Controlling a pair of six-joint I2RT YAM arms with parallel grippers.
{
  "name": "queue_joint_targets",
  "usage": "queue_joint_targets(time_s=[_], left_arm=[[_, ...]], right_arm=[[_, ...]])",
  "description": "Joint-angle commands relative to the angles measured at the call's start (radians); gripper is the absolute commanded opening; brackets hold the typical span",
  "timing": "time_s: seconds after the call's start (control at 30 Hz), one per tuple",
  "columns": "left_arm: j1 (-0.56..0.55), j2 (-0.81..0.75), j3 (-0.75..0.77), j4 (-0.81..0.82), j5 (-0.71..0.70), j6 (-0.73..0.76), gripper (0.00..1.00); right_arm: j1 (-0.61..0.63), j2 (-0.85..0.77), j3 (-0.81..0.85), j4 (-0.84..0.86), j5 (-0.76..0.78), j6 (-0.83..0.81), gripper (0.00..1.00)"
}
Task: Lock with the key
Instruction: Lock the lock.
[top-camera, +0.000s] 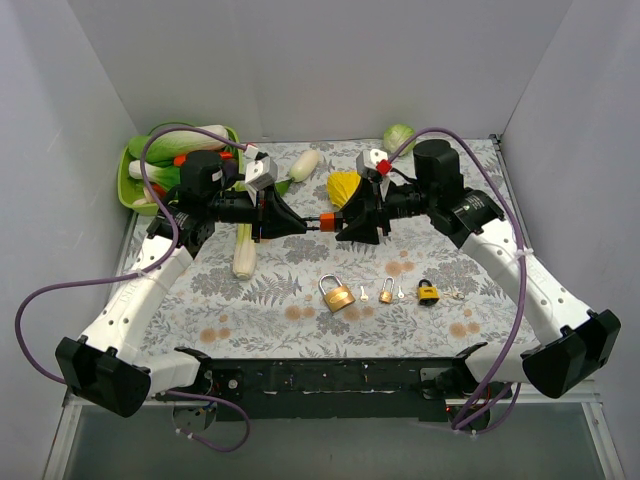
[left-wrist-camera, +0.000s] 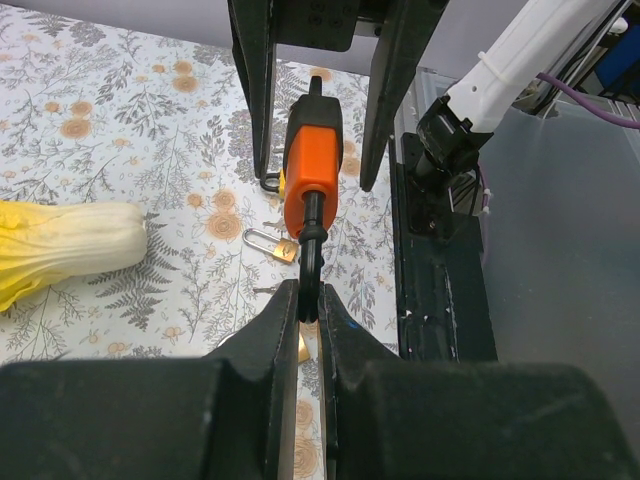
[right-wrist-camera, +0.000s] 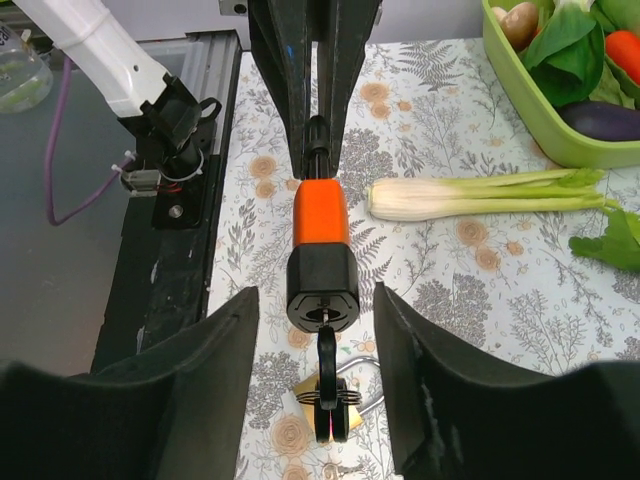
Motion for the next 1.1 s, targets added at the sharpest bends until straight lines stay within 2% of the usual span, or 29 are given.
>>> queue_joint_targets(time_s=[0.0, 0.17, 0.3, 0.83, 1.07], left_arm=[[-0.007, -0.023, 0.03, 0.032, 0.034, -0.001, 0.0], [-0.007, -0.019, 0.037, 0.032, 0.034, -0.005, 0.0], [-0.005, -0.017, 0.033, 0.051, 0.024, -0.013, 0.0], [-0.088, -0.01, -0.001, 0.192, -0.01, -0.11, 0.0], [-0.137, -0.006, -0.028, 0.249, -0.038, -0.123, 0.0]], right_arm=[[-0.004, 0.01, 0.056, 0.023, -0.034, 0.014, 0.53], [-0.003, 0.014, 0.058, 0.045, -0.035, 0.014, 0.44], [0.004, 0.02, 0.068, 0.037, -0.037, 0.006, 0.02], [0.077, 0.037, 0.062, 0.135, -0.049, 0.081, 0.01], [0.099, 0.049, 0.058, 0.165, -0.124, 0.15, 0.01]])
